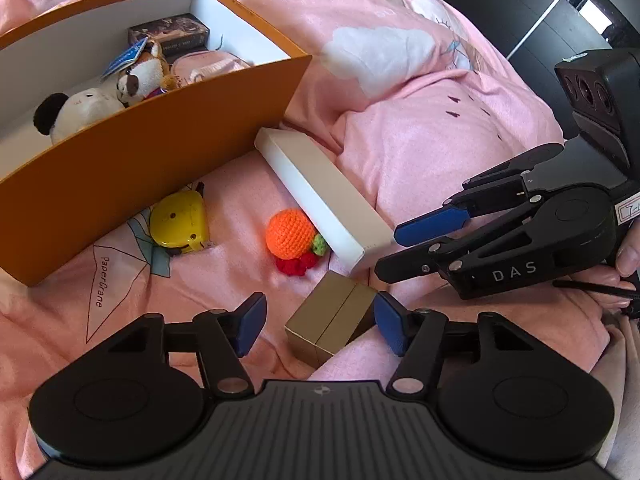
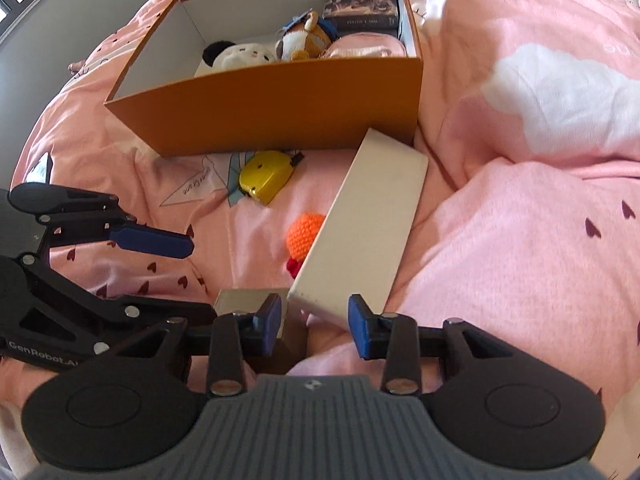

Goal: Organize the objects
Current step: 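Grasp the gold kraft box with the left gripper while the right gripper grasps the long white carton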

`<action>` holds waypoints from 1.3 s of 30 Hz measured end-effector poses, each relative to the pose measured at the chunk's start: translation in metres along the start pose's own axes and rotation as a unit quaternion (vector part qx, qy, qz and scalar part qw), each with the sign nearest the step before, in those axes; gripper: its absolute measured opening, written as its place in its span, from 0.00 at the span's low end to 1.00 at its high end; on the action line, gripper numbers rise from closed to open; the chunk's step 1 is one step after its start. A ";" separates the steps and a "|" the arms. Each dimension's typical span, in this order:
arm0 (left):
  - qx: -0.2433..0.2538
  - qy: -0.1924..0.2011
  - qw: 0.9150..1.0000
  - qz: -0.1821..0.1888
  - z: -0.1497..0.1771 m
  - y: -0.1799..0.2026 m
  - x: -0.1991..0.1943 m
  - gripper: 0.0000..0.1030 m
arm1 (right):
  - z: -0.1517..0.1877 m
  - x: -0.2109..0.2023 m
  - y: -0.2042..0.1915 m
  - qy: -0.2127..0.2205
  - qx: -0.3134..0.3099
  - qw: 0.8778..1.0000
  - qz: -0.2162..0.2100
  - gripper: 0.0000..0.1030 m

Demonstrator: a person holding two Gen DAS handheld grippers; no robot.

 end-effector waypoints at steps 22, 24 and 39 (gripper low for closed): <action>0.021 -0.116 0.991 0.067 0.018 -0.008 0.060 0.63 | 0.012 0.005 0.004 -0.023 0.000 1.000 -0.006 0.38; 0.021 -0.109 0.992 0.057 0.019 -0.007 0.055 0.60 | 0.007 0.003 0.004 -0.015 -0.001 1.000 -0.002 0.41; -0.052 -0.005 0.997 -0.049 -0.002 -0.035 0.001 0.54 | -0.043 0.035 0.003 0.008 -0.005 0.999 0.053 0.56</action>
Point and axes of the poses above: each gripper's, at about its wrist camera, not at the fingertips, and x roughly the way its jaws point, y to its right, z to its underside, the point moved 10 cm from there along x, roughly the way its jaws point, and after that the axes turned 11 degrees about z, right-handed, at the moved point
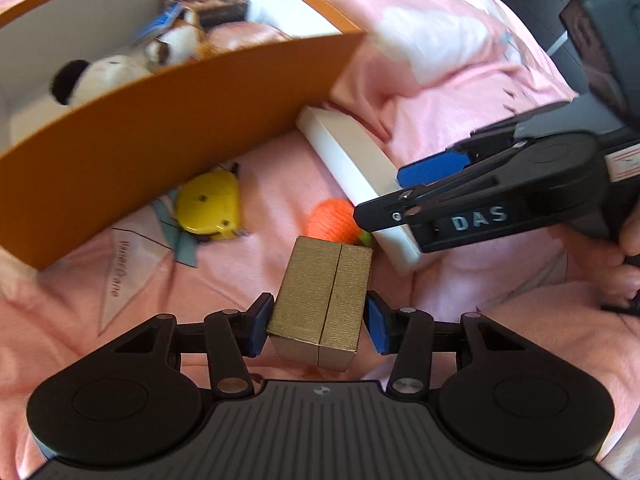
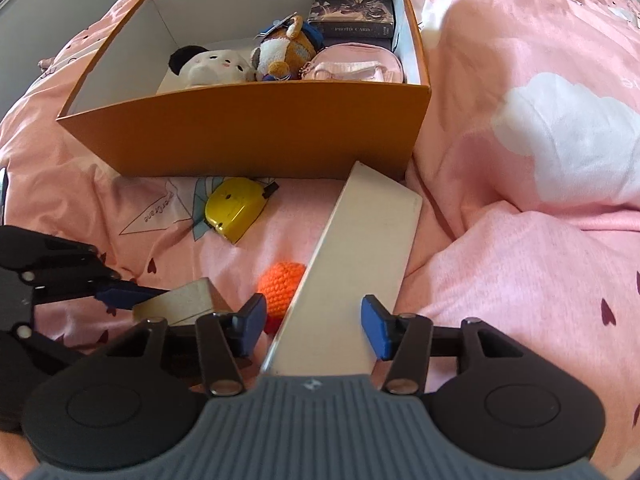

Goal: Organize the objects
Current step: 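Grasp the gold kraft box with the left gripper while the right gripper grasps the long white carton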

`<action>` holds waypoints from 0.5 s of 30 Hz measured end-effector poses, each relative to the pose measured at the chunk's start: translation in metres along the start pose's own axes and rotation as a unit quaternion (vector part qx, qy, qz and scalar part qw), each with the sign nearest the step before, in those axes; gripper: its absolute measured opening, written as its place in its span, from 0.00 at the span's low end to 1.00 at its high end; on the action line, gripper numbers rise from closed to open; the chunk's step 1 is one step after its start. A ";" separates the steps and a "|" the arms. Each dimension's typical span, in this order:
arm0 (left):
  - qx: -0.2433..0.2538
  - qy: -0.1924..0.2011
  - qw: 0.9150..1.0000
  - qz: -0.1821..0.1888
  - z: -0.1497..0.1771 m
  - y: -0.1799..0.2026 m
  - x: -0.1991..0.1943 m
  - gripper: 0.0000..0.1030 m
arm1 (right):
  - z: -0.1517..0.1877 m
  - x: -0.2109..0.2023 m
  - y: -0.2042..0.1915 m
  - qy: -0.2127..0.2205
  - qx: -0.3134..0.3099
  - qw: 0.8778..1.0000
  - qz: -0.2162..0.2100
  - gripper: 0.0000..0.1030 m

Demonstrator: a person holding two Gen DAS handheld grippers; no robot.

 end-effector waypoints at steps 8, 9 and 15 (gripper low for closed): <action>-0.041 0.059 0.995 -0.066 -0.019 -0.024 -0.008 0.54 | -0.029 0.031 0.010 0.000 0.009 0.998 0.064 0.61; -0.043 0.060 0.995 -0.070 -0.020 -0.026 -0.006 0.54 | -0.029 0.035 0.011 -0.001 0.004 0.997 0.075 0.63; -0.053 0.054 0.994 -0.084 -0.015 -0.034 -0.003 0.54 | -0.026 0.040 0.019 -0.007 0.013 0.997 0.081 0.60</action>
Point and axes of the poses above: each gripper's, at about its wrist camera, not at the fingertips, and x roughly the way its jaws point, y to its right, z to its underside, the point moved 10 cm from there along x, roughly the way its jaws point, and after that the axes turned 11 degrees about z, right-handed, at the moved point
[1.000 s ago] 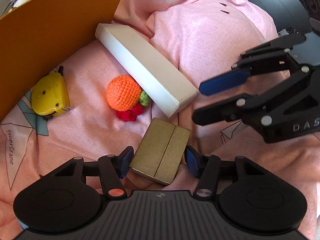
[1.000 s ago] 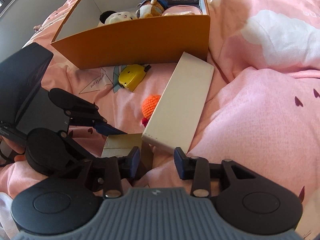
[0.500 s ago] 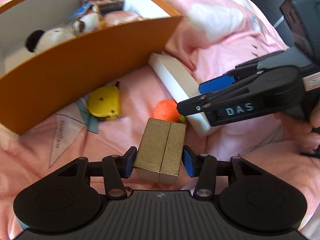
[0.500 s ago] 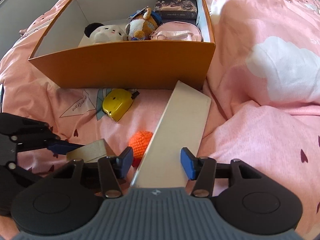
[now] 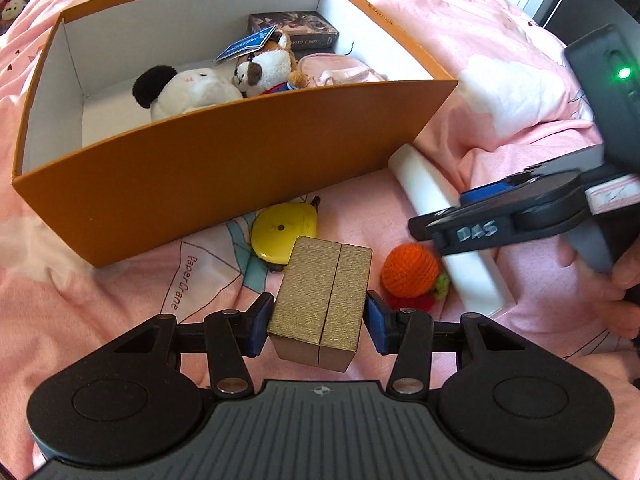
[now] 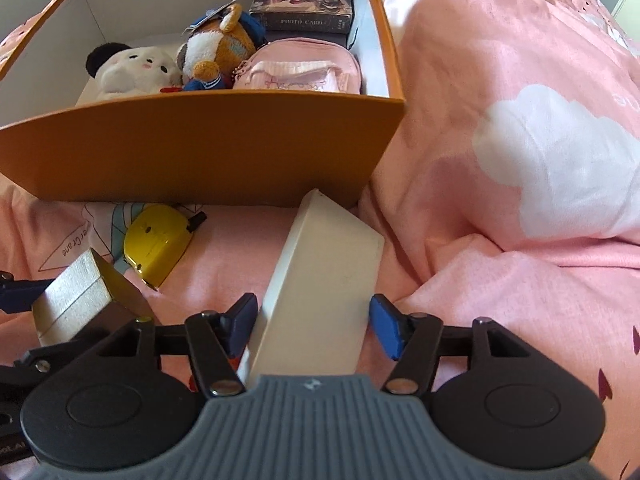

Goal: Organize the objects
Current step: 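Grasp the gold kraft box with the left gripper while the right gripper grasps the long white carton, then lift both boxes and carry them over the orange box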

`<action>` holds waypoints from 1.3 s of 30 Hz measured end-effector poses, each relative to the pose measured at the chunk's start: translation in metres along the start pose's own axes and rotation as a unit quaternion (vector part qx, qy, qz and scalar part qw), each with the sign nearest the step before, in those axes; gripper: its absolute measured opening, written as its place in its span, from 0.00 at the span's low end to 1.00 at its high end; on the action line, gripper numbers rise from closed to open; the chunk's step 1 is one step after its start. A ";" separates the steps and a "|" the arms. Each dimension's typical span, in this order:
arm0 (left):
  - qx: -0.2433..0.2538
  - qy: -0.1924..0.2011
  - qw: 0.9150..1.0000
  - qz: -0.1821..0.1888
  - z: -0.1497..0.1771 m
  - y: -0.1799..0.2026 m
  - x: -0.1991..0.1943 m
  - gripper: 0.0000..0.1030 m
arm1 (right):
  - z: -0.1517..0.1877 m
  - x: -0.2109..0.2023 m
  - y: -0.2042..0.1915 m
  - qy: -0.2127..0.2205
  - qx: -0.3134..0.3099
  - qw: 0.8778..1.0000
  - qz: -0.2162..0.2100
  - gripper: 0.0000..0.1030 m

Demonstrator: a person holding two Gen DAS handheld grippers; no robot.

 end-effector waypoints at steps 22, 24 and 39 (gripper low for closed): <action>-0.026 0.000 1.000 -0.010 0.013 -0.009 -0.002 0.53 | 0.012 -0.014 0.034 -0.032 0.049 0.996 -0.061 0.35; -0.032 0.014 0.999 0.000 0.010 -0.007 -0.007 0.53 | 0.014 -0.022 0.040 -0.029 0.061 0.995 -0.072 0.31; -0.044 0.138 0.989 0.034 -0.040 0.000 -0.094 0.53 | -0.014 -0.123 0.040 0.047 0.098 0.975 -0.195 0.29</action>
Point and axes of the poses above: each gripper's, at about its wrist camera, not at the fingertips, and x roughly the way its jaws point, y to its right, z to its underside, the point moved 10 cm from there along x, roughly the way its jaws point, and after that the axes turned 11 degrees about z, right-handed, at the moved point
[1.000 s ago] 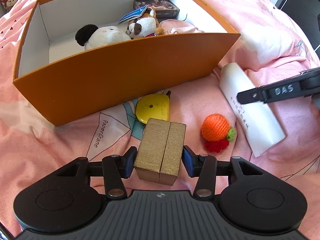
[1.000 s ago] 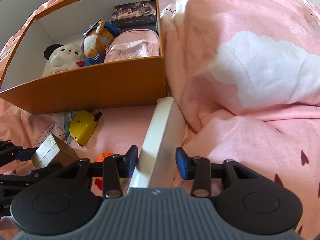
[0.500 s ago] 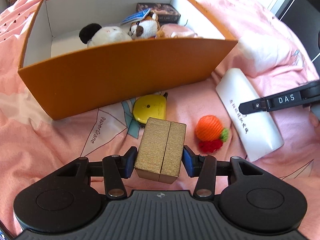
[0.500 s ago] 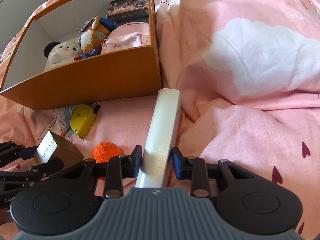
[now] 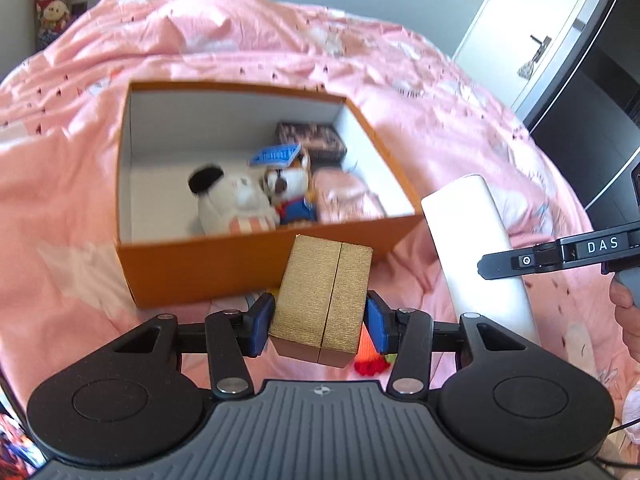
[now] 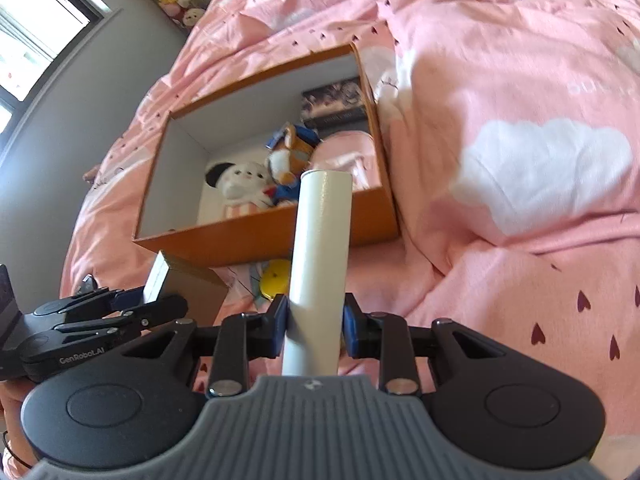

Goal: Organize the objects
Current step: 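Lift both boxes and carry them over the orange box, then lower the white carton upright into the box and open the right gripper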

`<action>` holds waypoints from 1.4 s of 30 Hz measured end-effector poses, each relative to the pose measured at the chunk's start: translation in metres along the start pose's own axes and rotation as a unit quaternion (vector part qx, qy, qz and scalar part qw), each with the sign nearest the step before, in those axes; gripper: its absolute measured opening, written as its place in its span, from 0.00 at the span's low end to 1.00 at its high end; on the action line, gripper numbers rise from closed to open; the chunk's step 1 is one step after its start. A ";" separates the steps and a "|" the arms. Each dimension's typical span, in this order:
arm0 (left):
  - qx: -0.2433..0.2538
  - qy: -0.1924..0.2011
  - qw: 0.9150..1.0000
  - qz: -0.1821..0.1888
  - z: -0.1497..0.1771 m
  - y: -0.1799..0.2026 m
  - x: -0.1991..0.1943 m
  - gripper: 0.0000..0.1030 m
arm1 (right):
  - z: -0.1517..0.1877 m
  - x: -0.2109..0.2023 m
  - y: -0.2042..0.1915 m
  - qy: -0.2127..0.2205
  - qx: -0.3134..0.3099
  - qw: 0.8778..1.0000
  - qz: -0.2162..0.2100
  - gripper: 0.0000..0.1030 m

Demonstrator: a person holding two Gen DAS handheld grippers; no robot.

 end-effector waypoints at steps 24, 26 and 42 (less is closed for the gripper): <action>-0.009 0.093 0.989 -0.113 -0.110 -0.092 -0.031 0.53 | -0.129 0.126 -0.158 -0.004 -0.034 0.990 -0.134 0.30; -0.013 0.089 0.990 -0.110 -0.112 -0.098 -0.025 0.53 | -0.123 0.146 -0.162 -0.024 -0.037 0.990 -0.134 0.30; 0.003 0.071 0.988 -0.134 -0.118 -0.117 -0.004 0.53 | -0.103 0.222 -0.190 -0.129 -0.038 0.978 -0.160 0.30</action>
Point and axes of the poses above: each gripper's, at about its wrist camera, not at the fingertips, and x roughly the way its jaws point, y to its right, z to its underside, the point moved 10 cm from there along x, roughly the way its jaws point, and after that the axes turned 11 degrees about z, right-handed, at the moved point
